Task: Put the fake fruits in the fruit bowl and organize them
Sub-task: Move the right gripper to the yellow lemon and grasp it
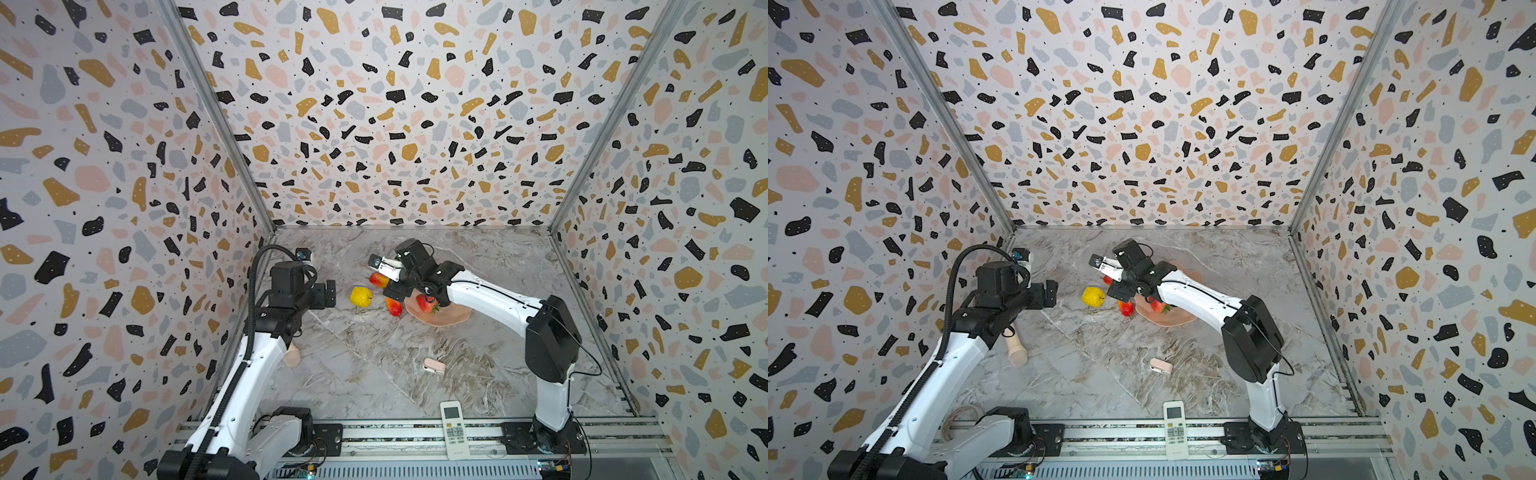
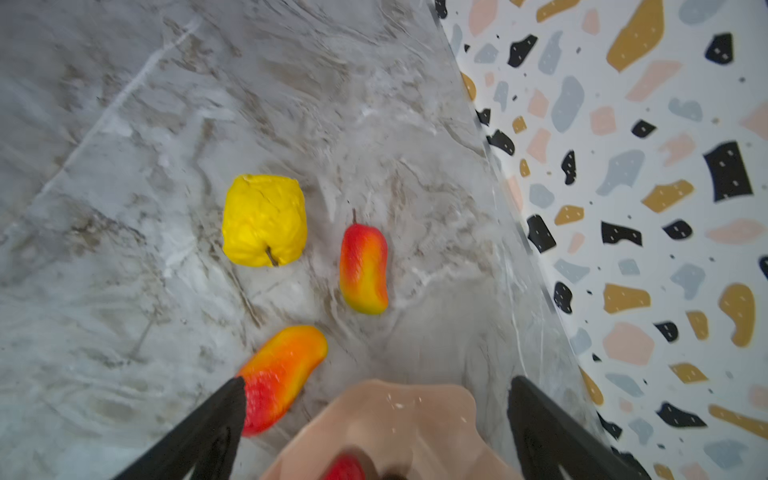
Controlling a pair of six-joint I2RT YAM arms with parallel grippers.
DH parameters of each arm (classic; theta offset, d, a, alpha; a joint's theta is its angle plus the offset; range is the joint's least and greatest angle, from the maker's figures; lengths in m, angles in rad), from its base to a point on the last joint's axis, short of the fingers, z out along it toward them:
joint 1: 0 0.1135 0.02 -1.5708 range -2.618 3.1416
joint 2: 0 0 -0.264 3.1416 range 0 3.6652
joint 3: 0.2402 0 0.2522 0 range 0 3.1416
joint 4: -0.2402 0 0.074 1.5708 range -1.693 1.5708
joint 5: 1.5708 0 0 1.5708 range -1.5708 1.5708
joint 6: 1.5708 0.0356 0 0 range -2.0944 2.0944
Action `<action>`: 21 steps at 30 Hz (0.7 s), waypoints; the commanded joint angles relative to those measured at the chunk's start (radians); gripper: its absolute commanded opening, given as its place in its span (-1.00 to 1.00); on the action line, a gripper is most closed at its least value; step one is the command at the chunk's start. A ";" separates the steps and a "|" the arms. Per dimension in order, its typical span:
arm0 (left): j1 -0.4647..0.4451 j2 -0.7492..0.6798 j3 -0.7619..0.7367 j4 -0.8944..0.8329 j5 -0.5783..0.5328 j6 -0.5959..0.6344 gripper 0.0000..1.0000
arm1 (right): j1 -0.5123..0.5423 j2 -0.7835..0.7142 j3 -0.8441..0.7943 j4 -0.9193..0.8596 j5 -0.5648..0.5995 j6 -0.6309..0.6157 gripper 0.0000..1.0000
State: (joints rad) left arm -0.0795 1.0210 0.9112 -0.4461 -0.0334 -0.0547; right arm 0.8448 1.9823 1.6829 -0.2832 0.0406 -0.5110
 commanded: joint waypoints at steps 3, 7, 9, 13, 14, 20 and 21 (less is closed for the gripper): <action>0.003 -0.016 -0.009 0.028 0.019 0.010 0.99 | 0.008 0.114 0.116 -0.006 -0.154 -0.004 0.98; 0.003 -0.015 -0.012 0.029 0.030 0.008 0.99 | 0.010 0.177 0.180 0.019 -0.224 0.027 0.98; 0.004 -0.013 -0.012 0.030 0.033 0.008 0.99 | 0.009 0.206 0.209 0.021 -0.247 0.043 0.98; 0.004 -0.015 -0.012 0.030 0.032 0.007 0.99 | 0.011 0.250 0.240 0.039 -0.298 0.072 0.99; 0.003 -0.015 -0.012 0.030 0.033 0.007 0.99 | 0.010 0.260 0.244 0.043 -0.308 0.077 1.00; 0.004 -0.016 -0.011 0.030 0.032 0.008 0.99 | 0.011 0.320 0.274 0.073 -0.370 0.122 0.87; 0.004 -0.016 -0.011 0.030 0.033 0.008 0.99 | 0.011 0.332 0.281 0.077 -0.375 0.132 0.85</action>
State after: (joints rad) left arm -0.0795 1.0210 0.9092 -0.4446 -0.0143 -0.0547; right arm 0.8558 2.2932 1.9232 -0.2260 -0.2810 -0.4217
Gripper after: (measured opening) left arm 0.995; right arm 0.934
